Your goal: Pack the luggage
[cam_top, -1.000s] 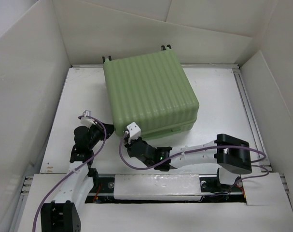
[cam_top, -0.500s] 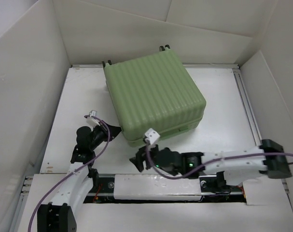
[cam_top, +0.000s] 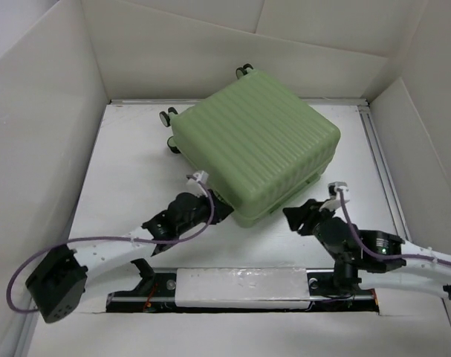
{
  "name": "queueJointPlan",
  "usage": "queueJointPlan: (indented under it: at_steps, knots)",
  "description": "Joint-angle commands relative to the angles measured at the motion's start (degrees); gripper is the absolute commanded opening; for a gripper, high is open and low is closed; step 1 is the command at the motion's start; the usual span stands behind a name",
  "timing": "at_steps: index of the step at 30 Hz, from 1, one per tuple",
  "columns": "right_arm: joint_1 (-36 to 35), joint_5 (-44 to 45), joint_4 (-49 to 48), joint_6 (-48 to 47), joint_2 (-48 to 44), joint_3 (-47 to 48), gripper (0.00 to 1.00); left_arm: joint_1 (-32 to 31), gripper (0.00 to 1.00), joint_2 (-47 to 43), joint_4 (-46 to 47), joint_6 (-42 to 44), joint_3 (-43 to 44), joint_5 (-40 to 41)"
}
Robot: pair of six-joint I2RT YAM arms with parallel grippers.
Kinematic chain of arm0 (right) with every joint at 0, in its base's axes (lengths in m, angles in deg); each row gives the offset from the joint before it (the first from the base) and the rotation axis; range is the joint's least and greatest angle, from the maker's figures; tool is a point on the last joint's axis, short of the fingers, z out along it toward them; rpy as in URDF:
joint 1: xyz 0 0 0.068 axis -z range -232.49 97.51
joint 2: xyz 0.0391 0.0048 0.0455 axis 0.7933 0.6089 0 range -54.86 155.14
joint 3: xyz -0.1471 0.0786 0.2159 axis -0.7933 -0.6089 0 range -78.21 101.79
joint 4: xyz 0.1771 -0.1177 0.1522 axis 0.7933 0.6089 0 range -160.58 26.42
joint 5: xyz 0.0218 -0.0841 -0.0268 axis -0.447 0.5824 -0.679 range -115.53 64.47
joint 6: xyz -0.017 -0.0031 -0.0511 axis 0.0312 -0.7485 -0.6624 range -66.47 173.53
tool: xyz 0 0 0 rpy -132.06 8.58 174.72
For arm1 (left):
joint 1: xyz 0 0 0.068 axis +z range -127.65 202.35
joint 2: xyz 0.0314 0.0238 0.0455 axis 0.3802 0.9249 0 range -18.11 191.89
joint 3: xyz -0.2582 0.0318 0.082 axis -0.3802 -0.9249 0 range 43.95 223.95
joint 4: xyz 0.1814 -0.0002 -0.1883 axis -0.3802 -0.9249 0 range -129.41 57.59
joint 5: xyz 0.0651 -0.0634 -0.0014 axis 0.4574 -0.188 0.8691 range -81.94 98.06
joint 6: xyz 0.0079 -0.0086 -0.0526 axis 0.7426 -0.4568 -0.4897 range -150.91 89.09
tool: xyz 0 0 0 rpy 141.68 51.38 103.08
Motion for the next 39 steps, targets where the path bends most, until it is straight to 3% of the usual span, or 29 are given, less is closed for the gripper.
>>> queueJointPlan:
  at_steps: [1, 4, 8, 9, 10, 12, 13, 15, 20, 23, 24, 25, 26, 27, 29, 30, 31, 35, 39]
  knots:
    - [7.6, 4.4, 7.4, 1.9, -3.4, -0.3, 0.44, -9.1, 0.00, 3.4, 7.3, -1.4, 6.6, 9.1]
    - [13.0, 1.1, 7.4, -2.1, -1.7, -0.3, 0.26, -9.9, 0.02, -0.4, 2.7, -3.6, 6.7, 13.2]
    - [20.9, -3.8, 6.9, -5.3, 5.4, 0.3, 0.04, -9.3, 0.33, -15.7, -6.7, -6.0, 2.3, 25.7]
    - [21.5, -3.8, 6.3, -5.3, 6.6, 0.3, 0.01, -8.7, 0.51, -19.1, -10.9, -6.6, 1.1, 27.1]
    - [21.5, -3.8, 4.8, -5.3, 8.5, 0.3, 0.00, -6.8, 0.58, -25.1, -12.9, -6.6, 1.1, 28.2]
    - [22.8, -4.5, 1.9, -6.7, 9.9, -0.7, 0.00, -4.9, 0.69, -29.0, -18.2, -6.6, 2.9, 31.2]
    - [22.8, -5.9, 0.4, -7.6, 10.4, -1.8, 0.00, -4.1, 0.76, -29.6, -19.2, -5.7, 4.0, 32.0]
    - [24.6, -7.3, -4.0, -8.9, 11.8, -2.9, 0.00, -2.7, 0.80, -26.7, -21.0, -4.6, 7.4, 33.6]
    - [26.9, -10.8, -8.4, -10.7, 13.8, -5.6, 0.00, -1.7, 0.88, -10.8, -24.2, -1.1, 24.6, 36.0]
    - [28.1, -12.3, -9.6, -11.6, 13.8, -6.7, 0.00, 5.4, 0.88, -2.6, -23.6, 0.4, 34.2, 27.5]
    - [28.1, -12.3, -9.6, -11.6, 13.0, -6.7, 0.00, 13.1, 0.88, 0.3, -22.5, 0.4, 35.8, 23.3]
    - [28.1, -13.1, -10.1, -12.1, 12.4, -7.6, 0.00, 17.8, 0.88, 1.6, -21.7, 0.4, 37.2, 13.3]
    - [28.1, -13.1, -10.1, -12.1, 11.7, -8.1, 0.00, 22.4, 0.88, 3.1, -20.4, -0.9, 39.3, 8.7]
    - [28.1, -13.9, -10.7, -12.1, 10.9, -9.3, 0.00, 31.4, 0.88, 6.1, -19.7, -2.0, 40.1, 4.2]
    - [28.1, -14.5, -11.3, -12.1, 8.3, -10.6, 0.00, 38.0, 0.87, 9.0, -18.3, -4.9, 40.6, -5.8]
    - [28.7, -14.5, -11.9, -12.1, 7.5, -11.1, 0.04, 40.3, 0.87, 10.5, -17.5, -5.4, 41.5, -7.9]
    - [28.7, -14.5, -11.9, -12.1, 7.0, -11.9, 0.16, 43.6, 0.87, 13.4, -16.7, -5.4, 42.2, -9.7]
    - [29.2, -15.2, -11.9, -12.1, 6.4, -11.9, 0.40, 50.1, 0.88, 21.5, -9.2, -9.1, 42.2, -20.7]
    - [29.2, -15.9, -12.5, -13.1, 6.4, -13.1, 0.49, 52.4, 0.88, 30.8, -5.0, -11.9, 45.5, -30.4]
